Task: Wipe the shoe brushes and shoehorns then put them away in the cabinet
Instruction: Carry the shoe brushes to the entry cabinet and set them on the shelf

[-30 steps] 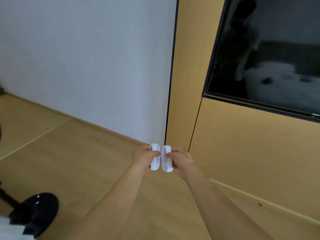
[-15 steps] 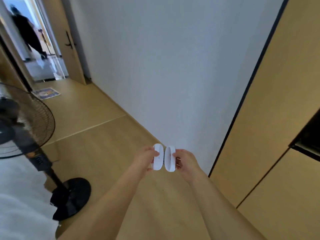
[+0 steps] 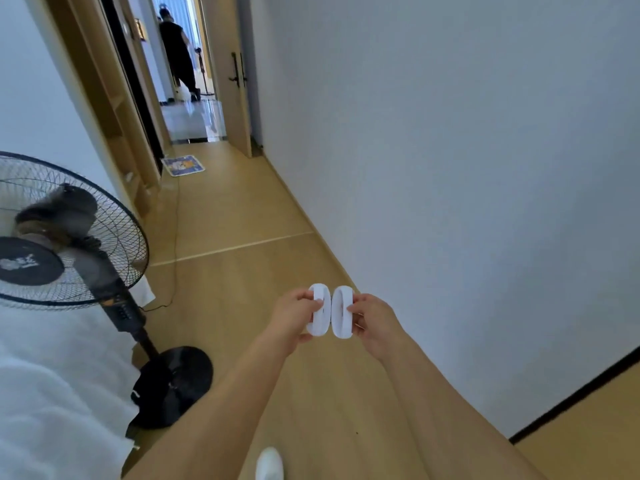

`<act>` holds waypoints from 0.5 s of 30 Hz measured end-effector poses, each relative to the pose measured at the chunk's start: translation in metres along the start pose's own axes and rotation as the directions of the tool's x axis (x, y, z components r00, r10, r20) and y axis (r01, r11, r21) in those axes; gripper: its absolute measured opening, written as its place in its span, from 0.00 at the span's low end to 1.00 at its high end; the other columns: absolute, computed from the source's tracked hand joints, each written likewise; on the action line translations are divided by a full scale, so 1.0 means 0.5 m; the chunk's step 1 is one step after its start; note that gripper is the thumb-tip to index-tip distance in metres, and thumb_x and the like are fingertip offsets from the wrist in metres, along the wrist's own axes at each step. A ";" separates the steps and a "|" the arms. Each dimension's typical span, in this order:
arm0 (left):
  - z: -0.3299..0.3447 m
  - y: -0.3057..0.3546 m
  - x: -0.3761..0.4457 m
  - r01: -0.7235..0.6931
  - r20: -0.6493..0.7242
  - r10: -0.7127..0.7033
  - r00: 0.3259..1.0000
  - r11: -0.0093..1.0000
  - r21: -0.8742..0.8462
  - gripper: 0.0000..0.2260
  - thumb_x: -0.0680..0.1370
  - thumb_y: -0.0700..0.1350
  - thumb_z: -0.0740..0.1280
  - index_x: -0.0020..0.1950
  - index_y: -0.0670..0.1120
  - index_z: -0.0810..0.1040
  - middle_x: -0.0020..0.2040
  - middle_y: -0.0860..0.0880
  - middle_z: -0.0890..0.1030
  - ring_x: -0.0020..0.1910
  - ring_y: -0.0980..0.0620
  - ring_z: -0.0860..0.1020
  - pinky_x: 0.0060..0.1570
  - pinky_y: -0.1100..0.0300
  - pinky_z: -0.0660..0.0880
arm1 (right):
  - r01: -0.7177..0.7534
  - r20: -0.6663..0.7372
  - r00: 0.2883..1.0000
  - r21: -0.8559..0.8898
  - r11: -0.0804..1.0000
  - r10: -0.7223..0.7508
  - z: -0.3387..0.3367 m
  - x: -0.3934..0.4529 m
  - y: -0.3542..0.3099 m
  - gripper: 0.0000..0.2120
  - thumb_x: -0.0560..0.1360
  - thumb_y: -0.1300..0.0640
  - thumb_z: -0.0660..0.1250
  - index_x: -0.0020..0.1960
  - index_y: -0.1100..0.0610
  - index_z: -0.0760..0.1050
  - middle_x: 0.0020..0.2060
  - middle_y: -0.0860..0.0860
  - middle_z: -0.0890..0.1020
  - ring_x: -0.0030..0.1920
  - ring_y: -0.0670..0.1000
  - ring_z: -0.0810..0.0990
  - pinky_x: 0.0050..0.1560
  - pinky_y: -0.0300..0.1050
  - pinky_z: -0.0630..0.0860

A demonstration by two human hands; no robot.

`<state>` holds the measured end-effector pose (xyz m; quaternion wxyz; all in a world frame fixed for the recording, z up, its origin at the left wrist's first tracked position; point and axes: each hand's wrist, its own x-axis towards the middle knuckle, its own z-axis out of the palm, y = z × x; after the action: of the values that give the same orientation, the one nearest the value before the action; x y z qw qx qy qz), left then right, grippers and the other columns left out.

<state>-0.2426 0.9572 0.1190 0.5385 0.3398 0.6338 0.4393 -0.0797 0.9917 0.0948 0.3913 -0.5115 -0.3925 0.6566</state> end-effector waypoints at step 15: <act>-0.137 0.245 0.584 0.028 0.046 -0.026 0.999 0.999 -0.046 0.08 0.78 0.45 0.67 0.57 0.52 0.77 0.54 0.49 0.82 0.54 0.49 0.80 0.47 0.49 0.77 | 0.017 -0.010 1.000 -0.074 0.997 -0.018 0.175 0.564 -0.224 0.15 0.70 0.71 0.59 0.50 0.62 0.82 0.43 0.57 0.82 0.45 0.56 0.78 0.48 0.53 0.73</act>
<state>-0.3701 1.2552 0.1223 0.5666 0.3283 0.6153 0.4388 -0.2011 1.2831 0.1091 0.3798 -0.5256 -0.4191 0.6354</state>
